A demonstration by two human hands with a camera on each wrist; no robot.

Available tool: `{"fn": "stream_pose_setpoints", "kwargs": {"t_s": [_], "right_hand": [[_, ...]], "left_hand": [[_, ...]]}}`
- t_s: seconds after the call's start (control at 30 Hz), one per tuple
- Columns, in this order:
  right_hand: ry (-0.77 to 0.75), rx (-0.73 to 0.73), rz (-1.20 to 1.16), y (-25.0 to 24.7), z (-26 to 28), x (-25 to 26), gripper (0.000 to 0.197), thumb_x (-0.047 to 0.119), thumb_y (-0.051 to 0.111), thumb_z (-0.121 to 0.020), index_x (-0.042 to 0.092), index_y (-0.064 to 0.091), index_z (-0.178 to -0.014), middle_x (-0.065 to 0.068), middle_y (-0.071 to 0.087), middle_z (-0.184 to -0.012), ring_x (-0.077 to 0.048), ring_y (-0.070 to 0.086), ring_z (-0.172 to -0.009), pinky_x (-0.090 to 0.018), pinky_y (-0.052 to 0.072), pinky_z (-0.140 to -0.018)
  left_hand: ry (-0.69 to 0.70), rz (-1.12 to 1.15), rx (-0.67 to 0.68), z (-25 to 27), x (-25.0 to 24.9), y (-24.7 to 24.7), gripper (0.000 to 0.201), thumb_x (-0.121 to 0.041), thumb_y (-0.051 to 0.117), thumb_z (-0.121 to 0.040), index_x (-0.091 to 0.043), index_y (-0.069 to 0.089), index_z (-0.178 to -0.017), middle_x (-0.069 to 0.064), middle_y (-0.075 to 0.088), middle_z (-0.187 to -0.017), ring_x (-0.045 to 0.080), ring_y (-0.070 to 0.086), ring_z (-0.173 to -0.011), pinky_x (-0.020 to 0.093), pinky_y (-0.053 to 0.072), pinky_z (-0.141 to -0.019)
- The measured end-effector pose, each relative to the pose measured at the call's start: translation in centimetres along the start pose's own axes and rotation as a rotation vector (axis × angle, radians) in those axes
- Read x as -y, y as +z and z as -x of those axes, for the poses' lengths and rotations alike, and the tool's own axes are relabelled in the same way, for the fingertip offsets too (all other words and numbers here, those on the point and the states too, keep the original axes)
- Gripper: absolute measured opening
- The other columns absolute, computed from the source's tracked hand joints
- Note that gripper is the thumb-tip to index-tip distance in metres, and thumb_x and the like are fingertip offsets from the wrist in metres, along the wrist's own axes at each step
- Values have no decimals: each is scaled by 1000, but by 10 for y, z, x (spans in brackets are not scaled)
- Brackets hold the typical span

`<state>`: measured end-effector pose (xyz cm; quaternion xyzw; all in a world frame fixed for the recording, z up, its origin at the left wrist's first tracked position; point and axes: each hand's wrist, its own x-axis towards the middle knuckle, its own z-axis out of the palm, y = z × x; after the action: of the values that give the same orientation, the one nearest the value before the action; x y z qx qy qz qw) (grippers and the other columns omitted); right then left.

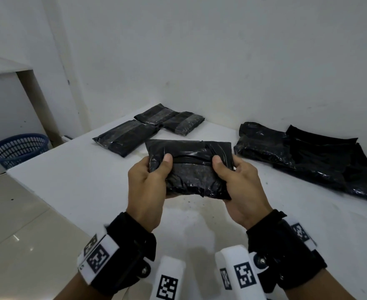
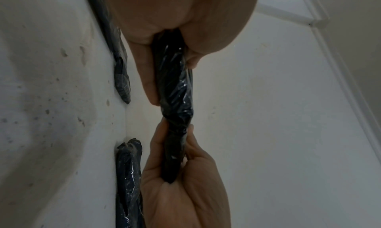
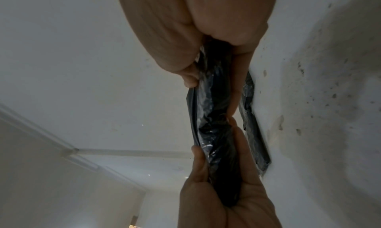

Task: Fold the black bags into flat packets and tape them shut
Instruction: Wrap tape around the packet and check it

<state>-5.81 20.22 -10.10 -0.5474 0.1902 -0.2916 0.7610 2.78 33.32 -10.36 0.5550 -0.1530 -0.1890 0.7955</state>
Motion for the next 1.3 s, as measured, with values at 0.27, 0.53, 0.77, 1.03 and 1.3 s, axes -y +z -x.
{"fn": "stream_pose_setpoints", "kwargs": {"t_s": [0.27,0.53,0.77,1.03,1.3], "right_hand": [[111,52,-63,-1,-3,0,28,17,45,-104,9,64,-123,-14,73,-113,-30,71,-102,-44,61,-75],[41,185,152,-5,5,-3,57,10,83,-64,15,61,-116,-10,75,-102,-30,73,-86,-39,58,-62],[108,390,70,-13,8,4,64,-9,73,-70,5,54,-129,-20,68,-120,-37,68,-106,-45,59,-76],[217,555,-70,-25,9,9,73,-16,69,-73,9,47,-139,-25,58,-134,-39,64,-112,-49,58,-85],[352,634,-303,-38,-4,9,67,-6,68,-79,10,50,-141,-27,48,-144,-49,54,-123,-59,53,-90]], "left_hand": [[-59,25,-40,-7,6,-8,42,-33,36,-106,-9,70,-107,11,76,-98,28,74,-88,43,60,-65],[5,-120,216,3,-5,-25,49,-13,79,-74,-17,59,-119,4,74,-106,25,73,-94,42,61,-72],[-92,-113,450,0,-11,-44,51,-7,70,-80,-10,55,-128,11,70,-119,29,68,-108,39,58,-84],[-266,66,465,-1,-10,-54,41,-9,61,-81,-4,60,-121,17,70,-116,28,70,-102,32,58,-77],[-375,303,426,-6,-14,-60,38,-1,56,-88,7,56,-125,29,63,-122,40,67,-105,47,59,-76]]}}
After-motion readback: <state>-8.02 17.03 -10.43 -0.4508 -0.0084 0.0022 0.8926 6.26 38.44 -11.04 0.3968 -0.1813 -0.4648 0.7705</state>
